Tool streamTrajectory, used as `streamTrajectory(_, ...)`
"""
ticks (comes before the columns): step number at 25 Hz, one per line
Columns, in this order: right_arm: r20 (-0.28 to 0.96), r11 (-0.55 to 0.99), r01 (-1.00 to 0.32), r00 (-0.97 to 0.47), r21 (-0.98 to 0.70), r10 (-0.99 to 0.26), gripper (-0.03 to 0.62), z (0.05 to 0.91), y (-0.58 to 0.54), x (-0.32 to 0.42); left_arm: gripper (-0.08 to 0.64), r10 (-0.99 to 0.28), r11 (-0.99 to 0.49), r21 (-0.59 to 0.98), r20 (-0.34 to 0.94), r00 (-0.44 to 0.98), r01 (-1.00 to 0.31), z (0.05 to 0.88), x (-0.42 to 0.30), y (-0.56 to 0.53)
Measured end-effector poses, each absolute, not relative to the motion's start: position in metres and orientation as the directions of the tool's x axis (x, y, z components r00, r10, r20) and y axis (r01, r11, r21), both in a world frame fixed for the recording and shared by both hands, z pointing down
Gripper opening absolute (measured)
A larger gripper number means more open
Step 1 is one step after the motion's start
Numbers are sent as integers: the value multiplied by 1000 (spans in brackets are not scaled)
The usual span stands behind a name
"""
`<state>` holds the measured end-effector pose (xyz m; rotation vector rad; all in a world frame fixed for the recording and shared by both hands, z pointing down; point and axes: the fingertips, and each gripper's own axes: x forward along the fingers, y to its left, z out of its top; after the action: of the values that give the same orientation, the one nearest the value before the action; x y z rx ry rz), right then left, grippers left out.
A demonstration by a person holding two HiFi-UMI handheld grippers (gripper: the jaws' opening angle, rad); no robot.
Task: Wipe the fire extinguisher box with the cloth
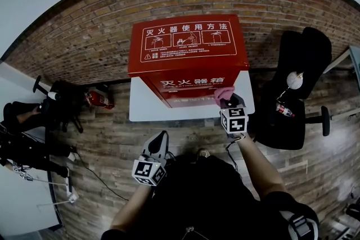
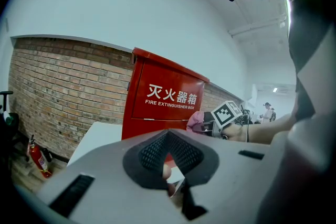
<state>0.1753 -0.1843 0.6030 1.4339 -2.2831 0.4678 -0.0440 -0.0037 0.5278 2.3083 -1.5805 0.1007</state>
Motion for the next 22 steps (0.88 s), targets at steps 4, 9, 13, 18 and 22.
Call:
streamTrajectory(4,513,421,-905,-391,-63,-764,89,615,-184,175,23,-893,-319,239,248,376,-917,529,-45,-3)
streamTrajectory(9,519,424,-903,-394,-66,-759,89,626,-185,175,23,-892,-316,240,255,374,-918,531,-45,-3)
streamTrajectory(13,520,427,-901,-398,-69,-756,89,634,-185,175,23,-891,-320,238,255,376,-917,530,-44,-3)
streamTrajectory(18,529,430,-900,-398,-69,-749,89,647,-184,175,23,-891,-320,235,255,375,-918,530,-44,-3)
streamTrajectory(22,535,437,-897,-402,-68,-743,89,657,-185,173,23,-892,-316,232,256,371,-920,529,-46,-5)
